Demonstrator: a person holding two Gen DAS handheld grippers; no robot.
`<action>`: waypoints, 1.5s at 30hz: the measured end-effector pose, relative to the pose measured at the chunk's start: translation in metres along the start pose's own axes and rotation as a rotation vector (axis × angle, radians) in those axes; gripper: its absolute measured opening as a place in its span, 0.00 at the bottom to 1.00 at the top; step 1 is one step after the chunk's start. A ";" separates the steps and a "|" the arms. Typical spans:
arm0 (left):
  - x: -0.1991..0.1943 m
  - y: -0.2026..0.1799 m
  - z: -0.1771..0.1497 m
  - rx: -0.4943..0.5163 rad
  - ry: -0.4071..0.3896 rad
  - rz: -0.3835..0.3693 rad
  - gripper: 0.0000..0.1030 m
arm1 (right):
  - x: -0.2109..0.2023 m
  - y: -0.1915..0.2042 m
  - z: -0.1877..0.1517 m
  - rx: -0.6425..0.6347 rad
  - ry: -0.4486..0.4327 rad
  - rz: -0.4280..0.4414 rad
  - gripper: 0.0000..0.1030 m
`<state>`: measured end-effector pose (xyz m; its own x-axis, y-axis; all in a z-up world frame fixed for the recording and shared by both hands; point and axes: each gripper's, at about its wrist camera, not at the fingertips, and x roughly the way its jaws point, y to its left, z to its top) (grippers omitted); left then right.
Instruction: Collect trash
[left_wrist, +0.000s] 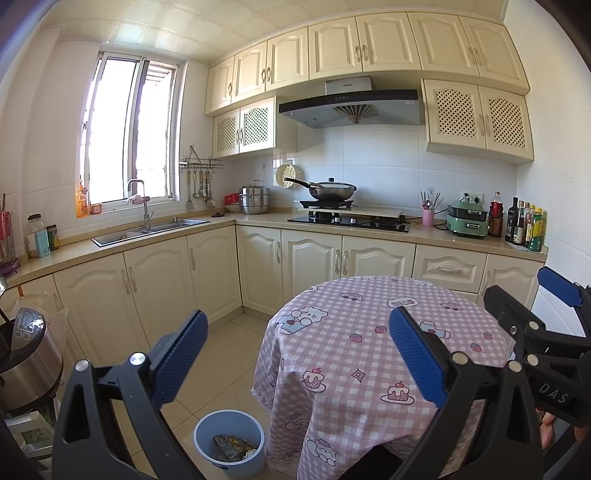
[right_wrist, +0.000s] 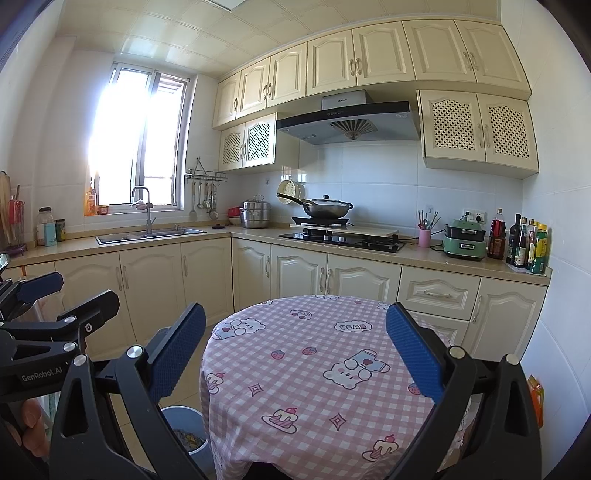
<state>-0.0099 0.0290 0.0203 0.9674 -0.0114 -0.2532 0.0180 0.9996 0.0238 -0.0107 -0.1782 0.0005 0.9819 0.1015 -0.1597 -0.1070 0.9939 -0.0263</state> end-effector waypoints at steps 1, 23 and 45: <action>0.000 0.000 0.000 0.000 0.001 0.000 0.94 | 0.001 -0.001 0.000 0.001 0.001 0.001 0.92; 0.003 0.002 -0.006 -0.008 0.016 -0.008 0.94 | 0.004 -0.004 -0.002 0.006 0.002 0.005 0.92; 0.063 -0.002 -0.001 0.018 0.067 0.029 0.94 | 0.071 -0.020 -0.008 0.044 0.055 0.049 0.92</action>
<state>0.0507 0.0266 0.0036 0.9484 0.0203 -0.3165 -0.0050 0.9988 0.0490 0.0600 -0.1916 -0.0183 0.9655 0.1489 -0.2136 -0.1467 0.9888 0.0263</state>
